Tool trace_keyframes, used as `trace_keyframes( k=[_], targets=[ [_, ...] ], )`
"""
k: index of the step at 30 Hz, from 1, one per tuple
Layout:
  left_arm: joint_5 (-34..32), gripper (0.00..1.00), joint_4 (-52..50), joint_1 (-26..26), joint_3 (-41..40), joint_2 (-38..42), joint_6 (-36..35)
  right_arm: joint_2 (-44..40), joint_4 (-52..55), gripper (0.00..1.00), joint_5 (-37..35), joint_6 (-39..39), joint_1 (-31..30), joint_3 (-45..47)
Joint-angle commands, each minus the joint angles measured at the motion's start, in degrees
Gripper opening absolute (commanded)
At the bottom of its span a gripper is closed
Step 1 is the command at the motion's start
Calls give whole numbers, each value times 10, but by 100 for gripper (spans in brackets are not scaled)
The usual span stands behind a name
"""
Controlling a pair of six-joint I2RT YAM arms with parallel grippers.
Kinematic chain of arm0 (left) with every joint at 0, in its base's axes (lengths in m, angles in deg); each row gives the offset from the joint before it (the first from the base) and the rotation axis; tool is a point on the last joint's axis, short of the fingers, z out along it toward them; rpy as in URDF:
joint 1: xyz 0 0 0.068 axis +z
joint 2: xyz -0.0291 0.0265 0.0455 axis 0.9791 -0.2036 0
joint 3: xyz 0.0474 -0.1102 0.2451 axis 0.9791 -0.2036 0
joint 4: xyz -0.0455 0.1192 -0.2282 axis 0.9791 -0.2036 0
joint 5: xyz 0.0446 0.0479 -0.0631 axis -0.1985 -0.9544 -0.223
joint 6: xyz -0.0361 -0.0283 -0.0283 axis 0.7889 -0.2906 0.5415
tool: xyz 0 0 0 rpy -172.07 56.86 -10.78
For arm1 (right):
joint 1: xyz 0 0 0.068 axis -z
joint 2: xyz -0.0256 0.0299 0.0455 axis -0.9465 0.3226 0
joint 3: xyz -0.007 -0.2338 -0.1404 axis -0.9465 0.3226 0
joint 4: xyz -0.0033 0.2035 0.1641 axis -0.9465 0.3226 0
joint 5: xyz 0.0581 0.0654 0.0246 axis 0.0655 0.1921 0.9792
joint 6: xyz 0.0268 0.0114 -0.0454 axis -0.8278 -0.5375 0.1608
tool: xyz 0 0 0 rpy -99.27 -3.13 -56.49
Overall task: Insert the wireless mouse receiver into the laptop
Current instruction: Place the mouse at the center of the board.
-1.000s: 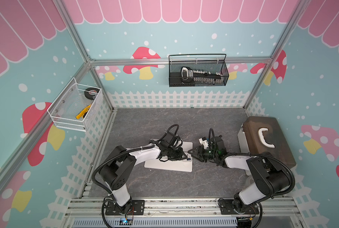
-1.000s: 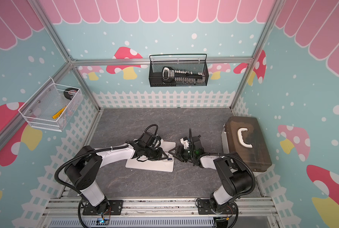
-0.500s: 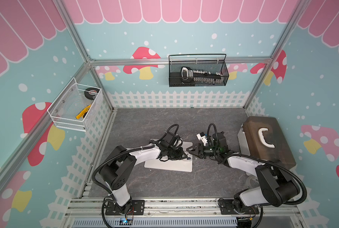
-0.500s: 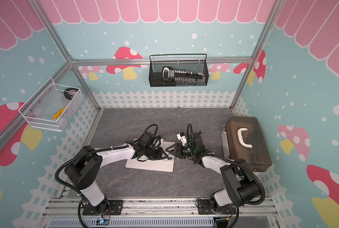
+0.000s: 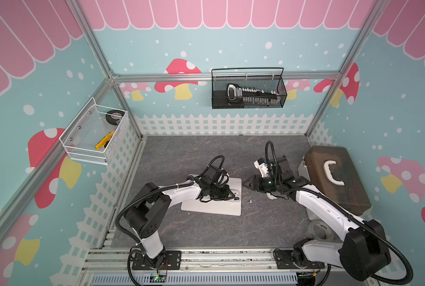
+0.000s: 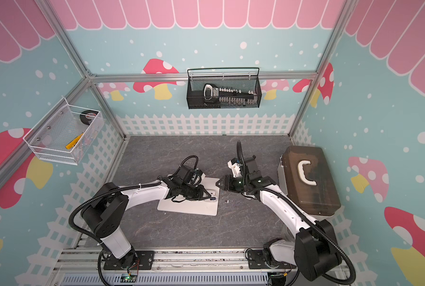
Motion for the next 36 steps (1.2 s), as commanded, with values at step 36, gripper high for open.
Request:
trace_keyframes(
  k=[36],
  targets=[
    [-17,1,-20,-221,276,-218,27,-200,217,63,-311,-32,82,-110]
  ],
)
